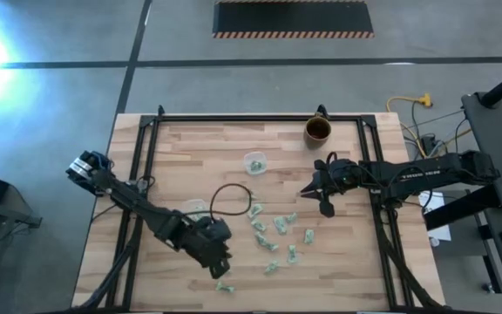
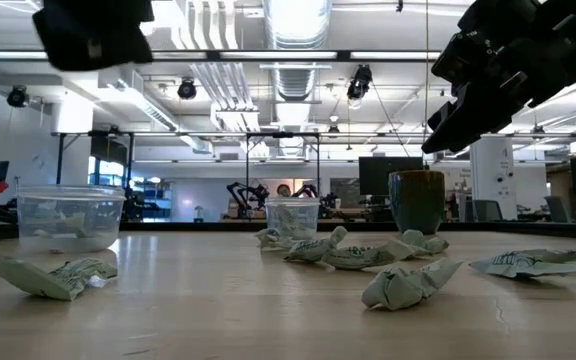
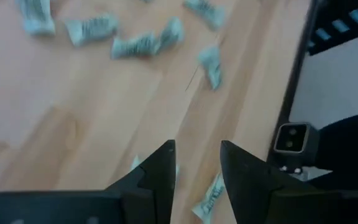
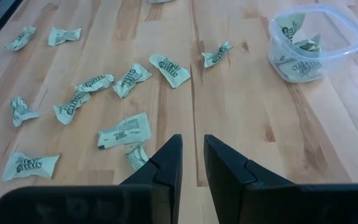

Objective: Pick and place Stevia / Truvia into bins
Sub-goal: Put the stevia packet into the bottom transparent container

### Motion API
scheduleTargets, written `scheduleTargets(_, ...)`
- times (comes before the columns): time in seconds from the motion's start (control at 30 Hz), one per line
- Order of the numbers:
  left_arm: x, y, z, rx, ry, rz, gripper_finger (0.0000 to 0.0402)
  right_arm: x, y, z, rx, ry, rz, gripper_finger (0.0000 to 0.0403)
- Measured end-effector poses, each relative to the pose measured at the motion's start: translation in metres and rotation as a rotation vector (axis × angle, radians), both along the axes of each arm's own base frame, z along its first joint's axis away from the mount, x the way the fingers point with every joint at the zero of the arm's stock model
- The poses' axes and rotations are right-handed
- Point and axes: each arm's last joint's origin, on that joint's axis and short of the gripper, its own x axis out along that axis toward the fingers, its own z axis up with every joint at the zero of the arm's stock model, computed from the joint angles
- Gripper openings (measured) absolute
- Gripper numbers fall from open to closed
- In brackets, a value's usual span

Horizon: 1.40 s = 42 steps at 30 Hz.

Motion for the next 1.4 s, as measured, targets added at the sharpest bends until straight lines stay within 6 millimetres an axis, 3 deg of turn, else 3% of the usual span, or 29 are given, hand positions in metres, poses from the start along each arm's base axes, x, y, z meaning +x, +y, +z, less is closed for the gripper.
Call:
scheduleTargets(0.23, 0.009, -0.013, -0.035, -0.138, 0.178, 0.113, 0.0109, 0.0, 0.0, -0.001, 0.021, 0.003, -0.014, 0.0059)
scheduleTargets(0.6, 0.039, -0.036, -0.061, -0.01, 0.17, -0.129, 0.0109, -0.002, 0.0, -0.005, 0.017, 0.016, -0.01, 0.0059)
scheduleTargets(0.77, 0.039, -0.039, -0.075, -0.001, 0.234, -0.197, 0.0109, -0.002, 0.0, -0.005, 0.016, 0.017, -0.009, 0.0059)
scheduleTargets(1.4, 0.024, -0.032, -0.087, 0.113, 0.352, -0.289, 0.0109, -0.003, 0.0, -0.008, 0.013, 0.01, -0.008, 0.0059)
